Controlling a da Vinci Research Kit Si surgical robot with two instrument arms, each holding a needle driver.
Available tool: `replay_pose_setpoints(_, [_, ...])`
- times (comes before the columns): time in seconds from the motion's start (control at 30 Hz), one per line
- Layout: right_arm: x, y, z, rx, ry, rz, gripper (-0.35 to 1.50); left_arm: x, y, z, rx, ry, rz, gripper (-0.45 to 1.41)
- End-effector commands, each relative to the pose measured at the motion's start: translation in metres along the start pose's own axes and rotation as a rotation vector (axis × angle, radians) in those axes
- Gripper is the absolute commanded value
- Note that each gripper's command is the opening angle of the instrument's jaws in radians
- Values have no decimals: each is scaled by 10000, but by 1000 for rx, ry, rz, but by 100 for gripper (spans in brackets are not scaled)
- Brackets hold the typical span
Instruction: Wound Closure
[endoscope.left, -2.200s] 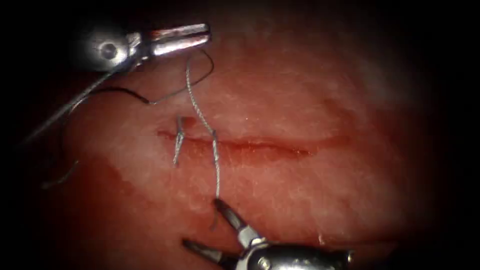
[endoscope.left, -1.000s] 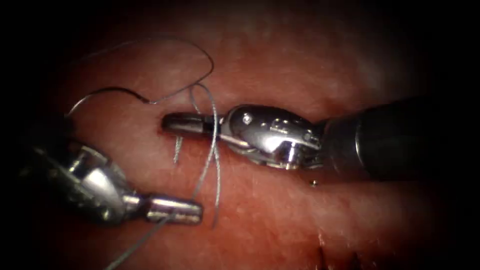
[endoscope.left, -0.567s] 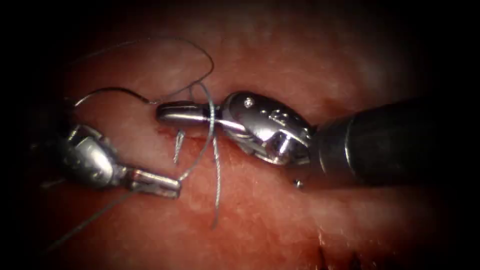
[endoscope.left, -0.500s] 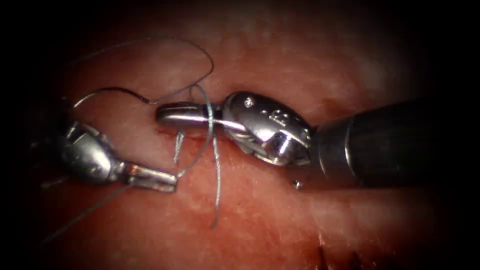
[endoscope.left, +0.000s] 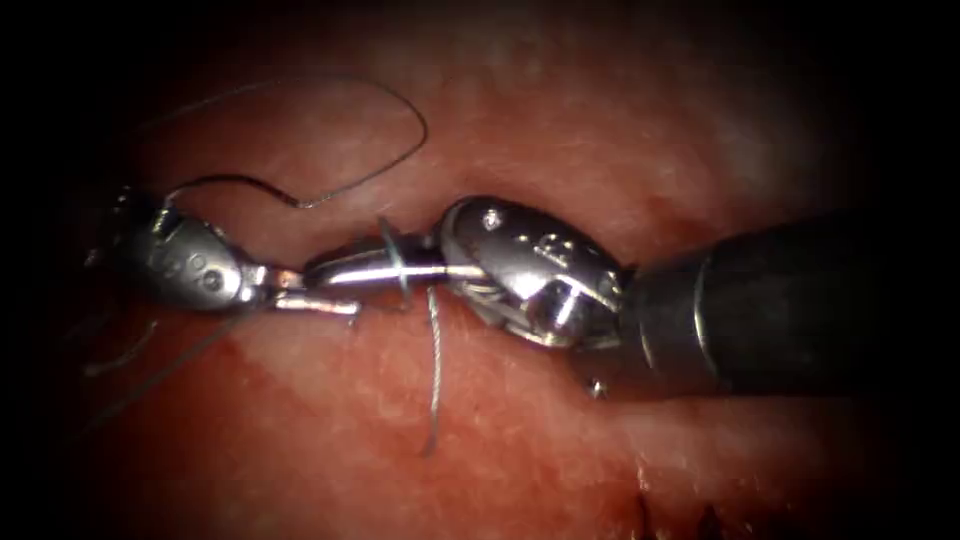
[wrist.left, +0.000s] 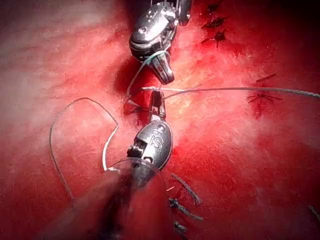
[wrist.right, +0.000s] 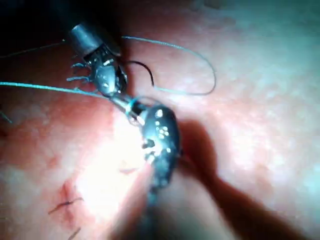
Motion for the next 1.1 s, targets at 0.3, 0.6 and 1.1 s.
replay_pose_setpoints(0.3, [0, -7, -14, 210, -237, -72, -32, -6, 7, -4, 6, -2, -11, -45])
replay_pose_setpoints(0.6, [-9, -2, -1, 320, -435, -193, 17, -4, 6, 2, 12, -8, -13, -45])
replay_pose_setpoints(1.1, [-30, 5, 1, 462, -682, -280, 39, 1, 10, -3, 16, -11, -6, -45])
